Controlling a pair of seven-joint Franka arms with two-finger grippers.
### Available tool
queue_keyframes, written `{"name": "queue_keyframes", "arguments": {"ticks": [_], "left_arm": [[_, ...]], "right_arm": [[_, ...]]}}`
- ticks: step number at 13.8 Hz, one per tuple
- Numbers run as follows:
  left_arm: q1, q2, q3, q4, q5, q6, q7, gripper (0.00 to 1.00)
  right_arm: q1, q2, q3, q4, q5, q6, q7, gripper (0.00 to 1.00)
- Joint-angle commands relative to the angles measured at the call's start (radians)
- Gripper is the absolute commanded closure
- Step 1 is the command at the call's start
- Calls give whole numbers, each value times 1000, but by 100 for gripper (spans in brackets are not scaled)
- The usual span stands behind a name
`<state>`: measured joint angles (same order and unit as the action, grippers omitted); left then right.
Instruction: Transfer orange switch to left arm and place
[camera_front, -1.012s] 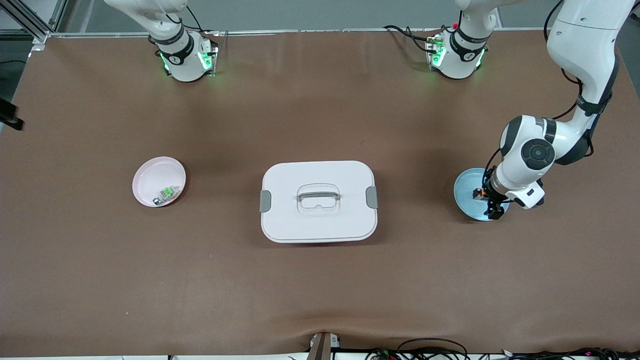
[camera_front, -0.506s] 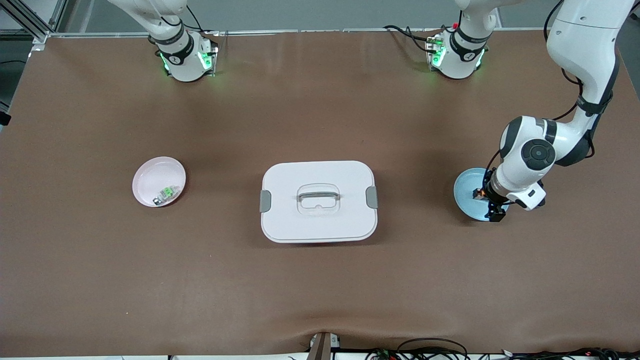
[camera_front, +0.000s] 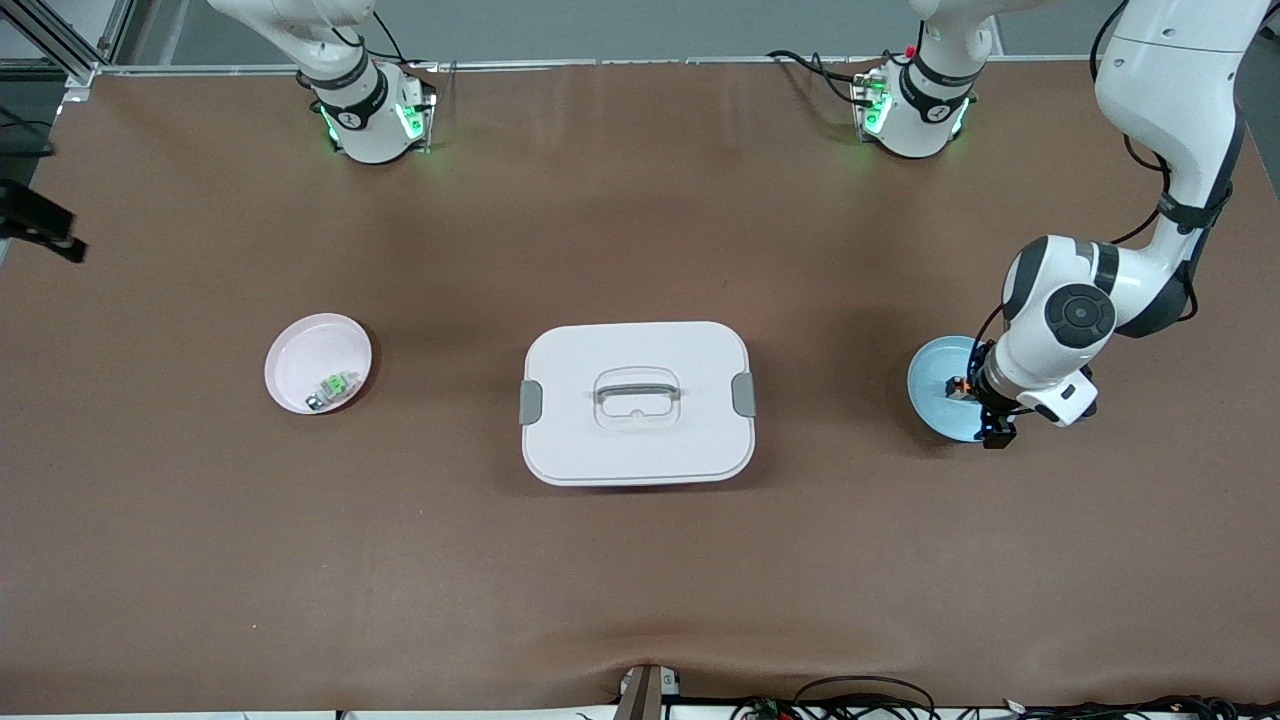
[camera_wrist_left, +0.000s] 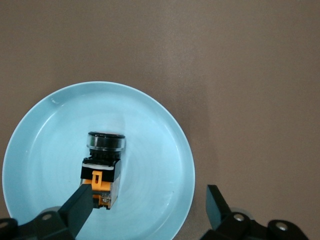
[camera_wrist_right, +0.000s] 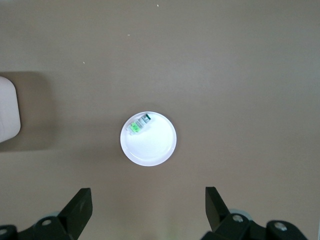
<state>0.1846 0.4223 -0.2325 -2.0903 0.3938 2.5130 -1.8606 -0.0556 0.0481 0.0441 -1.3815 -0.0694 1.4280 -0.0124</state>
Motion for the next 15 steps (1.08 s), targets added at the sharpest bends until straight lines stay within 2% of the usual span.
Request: {"name": "queue_keyframes", "arguments": {"ticks": [1, 2, 4, 5, 6, 8, 11, 15], "left_arm": [[6, -19, -5, 9, -29, -14, 114, 0], [6, -26, -5, 3, -62, -16, 208, 0], [6, -43, -5, -4, -108, -16, 386, 0], [7, -51, -5, -11, -131, -16, 468, 0], [7, -56, -5, -11, -162, -14, 550, 0], [7, -63, -5, -13, -196, -13, 705, 0], [6, -68, -4, -25, -260, -14, 978, 0], [6, -69, -4, -27, -312, -14, 1338, 0]], "right_arm": [[-4, -16, -3, -4, -26, 0, 20, 0], [-7, -14, -6, -4, -18, 0, 22, 0], [-70, -14, -21, -4, 118, -4, 14, 0], [-96, -14, -21, -4, 155, -8, 12, 0], [-98, -14, -21, -4, 160, -8, 11, 0], [-89, -16, -13, -4, 148, -8, 12, 0], [-15, -16, 10, -4, -1, -1, 25, 0], [-17, -16, 8, -4, 3, -4, 29, 0]]}}
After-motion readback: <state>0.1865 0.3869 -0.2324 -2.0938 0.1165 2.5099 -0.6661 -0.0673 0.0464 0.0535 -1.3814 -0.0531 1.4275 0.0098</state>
